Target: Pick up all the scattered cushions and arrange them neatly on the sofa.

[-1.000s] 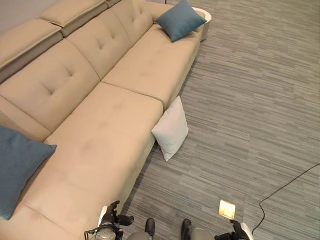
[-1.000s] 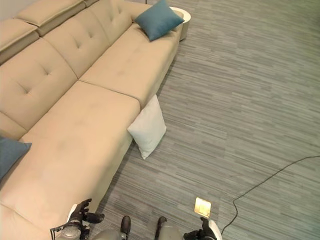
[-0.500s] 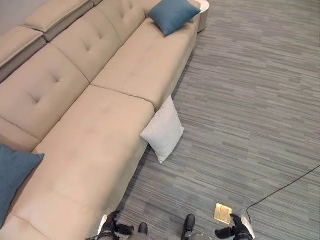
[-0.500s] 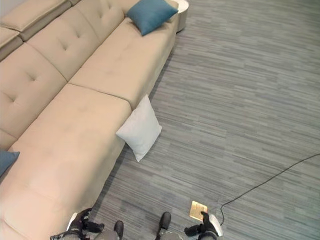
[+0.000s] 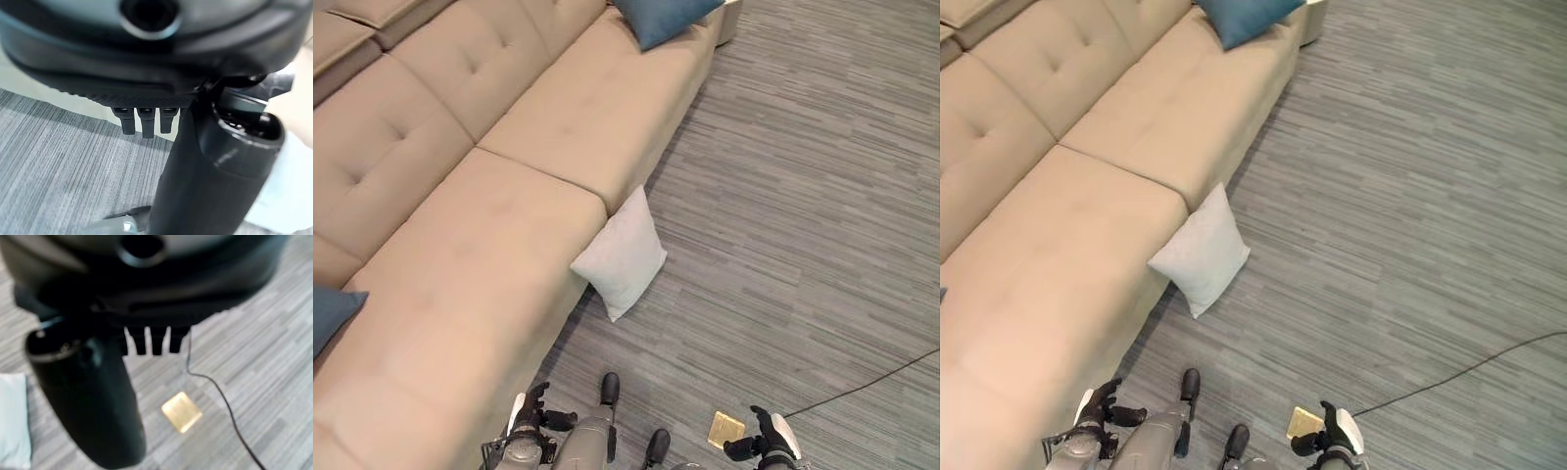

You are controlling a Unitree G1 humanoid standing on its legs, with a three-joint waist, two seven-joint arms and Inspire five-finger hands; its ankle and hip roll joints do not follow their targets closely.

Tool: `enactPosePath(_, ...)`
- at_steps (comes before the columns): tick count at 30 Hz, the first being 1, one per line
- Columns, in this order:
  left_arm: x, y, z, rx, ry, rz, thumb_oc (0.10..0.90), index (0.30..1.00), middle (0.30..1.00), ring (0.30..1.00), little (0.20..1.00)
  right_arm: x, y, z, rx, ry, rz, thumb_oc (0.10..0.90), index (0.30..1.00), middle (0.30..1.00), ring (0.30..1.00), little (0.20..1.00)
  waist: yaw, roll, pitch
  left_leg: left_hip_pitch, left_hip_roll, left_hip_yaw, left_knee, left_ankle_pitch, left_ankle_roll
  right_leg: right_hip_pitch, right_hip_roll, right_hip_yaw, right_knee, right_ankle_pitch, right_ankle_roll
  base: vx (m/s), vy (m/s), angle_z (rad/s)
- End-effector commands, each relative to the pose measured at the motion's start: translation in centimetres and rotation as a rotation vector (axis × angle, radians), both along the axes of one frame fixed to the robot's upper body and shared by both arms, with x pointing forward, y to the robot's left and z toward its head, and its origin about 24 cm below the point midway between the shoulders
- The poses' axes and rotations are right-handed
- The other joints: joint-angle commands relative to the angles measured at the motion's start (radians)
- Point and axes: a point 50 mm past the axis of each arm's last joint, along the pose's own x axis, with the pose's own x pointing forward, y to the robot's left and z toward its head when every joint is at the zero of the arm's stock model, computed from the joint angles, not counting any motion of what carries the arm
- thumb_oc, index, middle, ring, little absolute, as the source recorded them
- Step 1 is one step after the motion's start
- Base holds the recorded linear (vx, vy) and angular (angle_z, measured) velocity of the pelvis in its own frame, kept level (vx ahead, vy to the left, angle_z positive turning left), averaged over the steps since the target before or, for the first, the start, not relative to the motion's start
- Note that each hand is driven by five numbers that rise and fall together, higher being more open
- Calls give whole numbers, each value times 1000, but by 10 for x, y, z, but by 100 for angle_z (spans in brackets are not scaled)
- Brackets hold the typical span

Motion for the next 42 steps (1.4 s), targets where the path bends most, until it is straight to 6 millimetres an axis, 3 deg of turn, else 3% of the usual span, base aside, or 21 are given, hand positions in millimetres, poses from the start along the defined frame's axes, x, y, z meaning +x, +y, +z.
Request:
enactPosePath(1, 1, -15, 0, -8, -27, -25, 800, 900, 900, 900, 900, 3, -2, 8, -54, -67, 58, 800, 900, 900, 900, 900, 17, 9, -65, 33, -28, 6, 82, -174, -2, -113, -99, 11, 335, -33, 115, 139, 107, -32)
enactPosePath(2, 1, -15, 0, -8, -27, -25, 800, 900, 900, 900, 900, 3, -2, 8, -54, -67, 58, 800, 900, 900, 900, 900, 18, 8, -65, 33, -29, 7, 82, -174, -1, -116, -102, 12, 341, -37, 117, 187, 150, -21)
enactPosePath(3, 4, -14, 1, 1, -36, -37, 800, 900, 900, 900, 900, 6, 0, 9, -50, -75, 70, 800, 900, 900, 900, 900, -11, 21, -54, 73, -31, -2, 77, -190, 26, -185, -134, 17, 513, 25, 143, 114, 102, -15)
enactPosePath(7, 8, -12, 4, 11, -57, -34, 800, 900, 900, 900, 900, 9, 3, 11, -52, -95, 78, 800, 900, 900, 900, 900, -28, 41, -44, 118, -27, -6, 71, -219, 45, -260, -180, 5, 627, 53, 145, 152, 75, 24)
enactPosePath(11, 13, -12, 6, 7, -75, -36, 800, 900, 900, 900, 900, 13, 0, 13, -58, -95, 88, 800, 900, 900, 900, 900, -36, 47, -46, 162, -19, -20, 49, -243, 30, -276, -202, -11, 403, 24, 116, 200, -98, -10)
enactPosePath(13, 11, -13, 5, 7, -65, -38, 800, 900, 900, 900, 900, 15, -2, 14, -69, -93, 98, 800, 900, 900, 900, 900, -50, 43, -50, 194, -16, -35, 35, -262, 14, -317, -222, 40, 238, 92, 136, 305, -231, 2)
enactPosePath(14, 11, -14, 4, 5, -64, -38, 800, 900, 900, 900, 900, 15, -2, 14, -74, -92, 97, 800, 900, 900, 900, 900, -56, 46, -47, 209, -10, -42, 31, -270, 7, -332, -231, 56, 206, 115, 144, 404, -367, -11)
enactPosePath(15, 8, -20, 2, -11, -54, -71, 800, 900, 900, 900, 900, 18, -33, 19, -103, -88, 25, 800, 900, 900, 900, 900, -49, 38, -47, 232, -3, -65, 35, -289, -5, -336, -233, 70, 189, 129, 146, 251, -241, -8)
enactPosePath(19, -3, -24, -5, -2, 12, -104, 800, 900, 900, 900, 900, 6, -29, 9, -73, -7, 18, 800, 900, 900, 900, 900, -53, 14, -65, 275, 22, -78, 35, -325, -26, -311, -206, 82, 177, 116, 134, 285, -305, 32)
enactPosePath(20, -2, -30, -6, -23, 12, -100, 800, 900, 900, 900, 900, 4, -25, 6, -71, 11, 19, 800, 900, 900, 900, 900, -47, 7, -74, 259, 47, -88, 72, -312, -51, -284, -184, 61, 164, 100, 114, 303, -529, 53)
enactPosePath(21, 0, -33, -6, -45, 6, -111, 800, 900, 900, 900, 900, 4, -25, 5, -65, 22, 18, 800, 900, 900, 900, 900, -34, -3, -65, 177, 62, -88, 200, -256, -74, -235, -169, 29, 133, 90, 87, 204, -431, 41)
enactPosePath(22, 0, -33, -6, -45, 6, -111, 800, 900, 900, 900, 900, 4, -25, 5, -65, 22, 18, 800, 900, 900, 900, 900, -35, -3, -66, 176, 62, -88, 200, -256, -74, -235, -169, 29, 133, 90, 87, 55, -302, 46)
enactPosePath(24, 5, -36, -4, -72, -9, -111, 800, 900, 900, 900, 900, 5, -32, 6, -73, 27, -5, 800, 900, 900, 900, 900, 2, -18, -31, 47, 93, -36, 415, -195, -77, -182, -152, -10, 107, 66, 44, 49, -350, 20)
enactPosePath(25, 4, -35, -5, -74, -5, -108, 800, 900, 900, 900, 900, 2, -33, 5, -80, 47, -3, 800, 900, 900, 900, 900, 14, -23, -27, 25, 105, -16, 439, -193, -72, -163, -145, -22, 95, 56, 35, 101, -356, 3)
enactPosePath(28, 1, -37, -6, -80, 6, -112, 800, 900, 900, 900, 900, -3, -37, 5, -92, 58, -11, 800, 900, 900, 900, 900, 22, -25, -23, 3, 98, 2, 423, -213, -70, -139, -137, -32, 76, 45, 37, 105, -144, 42)
enactPosePath(30, -6, -38, -9, -69, 36, -120, 800, 900, 900, 900, 900, -8, -41, 5, -104, 54, -23, 800, 900, 900, 900, 900, 29, -27, -29, -9, 47, 23, 301, -248, -61, -109, -122, -50, 47, 27, 50, 231, -192, 45)
enactPosePath(32, -5, -38, -9, -59, 35, -124, 800, 900, 900, 900, 900, -9, -42, 6, -116, 52, -19, 800, 900, 900, 900, 900, 30, -18, -36, -16, 22, 47, 225, -213, -63, -92, -105, -64, 32, 19, 56, 147, -91, 46)
enactPosePath(34, -4, -38, -8, -49, 28, -130, 800, 900, 900, 900, 900, -7, -40, 6, -114, 36, -27, 800, 900, 900, 900, 900, 30, -4, -40, -36, 31, 107, 154, -147, -74, -73, -80, -81, 23, -1, 54, 99, -60, 32)
enactPosePath(36, -2, -37, -7, -50, 20, -125, 800, 900, 900, 900, 900, -4, -37, 6, -107, 28, -26, 800, 900, 900, 900, 900, 35, -1, -43, -46, 45, 160, 142, -126, -76, -57, -69, -104, 26, -15, 50, 132, -25, 46)
enactPosePath(37, -5, -35, -8, -47, 30, -112, 800, 900, 900, 900, 900, -3, -34, 6, -103, 28, -10, 800, 900, 900, 900, 900, 39, -5, -49, -20, 47, 154, 128, -152, -80, -41, -67, -98, 34, -38, 53, 153, 34, 36)
enactPosePath(42, -20, -29, -13, -58, 76, -73, 800, 900, 900, 900, 900, -10, -26, 1, -96, 64, 33, 800, 900, 900, 900, 900, 60, -19, -89, 52, 15, 110, 69, -161, -32, -37, -90, -132, 124, -51, 70, 167, 83, 6)
